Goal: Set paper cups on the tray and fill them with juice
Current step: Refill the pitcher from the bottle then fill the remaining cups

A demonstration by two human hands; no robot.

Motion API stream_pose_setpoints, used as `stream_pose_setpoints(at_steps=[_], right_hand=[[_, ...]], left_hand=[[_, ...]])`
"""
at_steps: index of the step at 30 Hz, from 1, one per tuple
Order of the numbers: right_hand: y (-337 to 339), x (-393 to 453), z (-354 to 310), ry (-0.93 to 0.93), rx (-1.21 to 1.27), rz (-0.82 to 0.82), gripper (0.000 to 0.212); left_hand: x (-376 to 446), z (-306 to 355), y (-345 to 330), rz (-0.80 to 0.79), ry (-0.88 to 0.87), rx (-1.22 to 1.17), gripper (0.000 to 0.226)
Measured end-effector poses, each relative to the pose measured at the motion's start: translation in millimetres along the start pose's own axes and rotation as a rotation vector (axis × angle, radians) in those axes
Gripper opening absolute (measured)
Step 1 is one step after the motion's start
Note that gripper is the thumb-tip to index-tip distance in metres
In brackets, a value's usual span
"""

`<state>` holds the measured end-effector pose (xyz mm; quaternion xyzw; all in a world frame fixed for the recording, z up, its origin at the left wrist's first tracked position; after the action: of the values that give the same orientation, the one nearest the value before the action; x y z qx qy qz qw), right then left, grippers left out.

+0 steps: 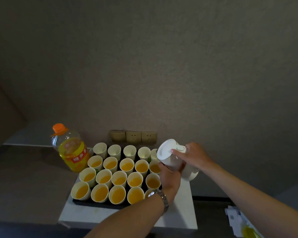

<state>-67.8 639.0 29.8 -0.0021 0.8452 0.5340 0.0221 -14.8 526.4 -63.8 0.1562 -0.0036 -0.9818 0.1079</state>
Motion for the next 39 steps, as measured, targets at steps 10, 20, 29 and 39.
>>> stream_pose_setpoints(at_steps=[10, 20, 29, 39], right_hand=[[12.5, 17.4, -0.5, -0.037, 0.030, 0.054, 0.069], [14.6, 38.8, 2.9, -0.067, 0.045, 0.060, 0.063], [5.0, 48.3, 1.6, -0.047, -0.064, 0.021, 0.066], [-0.3, 49.4, -1.9, -0.033, -0.112, -0.035, 0.061]], left_hand=[[26.0, 19.5, -3.4, -0.073, -0.058, -0.024, 0.100], [57.0, 22.7, -11.1, -0.151, -0.078, 0.020, 0.075], [76.7, -18.9, -28.4, -0.151, 0.120, -0.090, 0.104], [81.0, -39.3, -36.2, -0.192, 0.114, -0.085, 0.115]])
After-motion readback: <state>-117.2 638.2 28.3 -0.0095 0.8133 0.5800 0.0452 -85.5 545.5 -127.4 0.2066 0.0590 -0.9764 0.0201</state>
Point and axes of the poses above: each hand's wrist, its own x-axis towards the middle knuckle, its own y-axis out of the back of the hand, z = x × y, the point moved 4 cm from there along x, towards the middle knuckle, and after that the axes turned 2 degrees about -x, right-handed, at the moved point
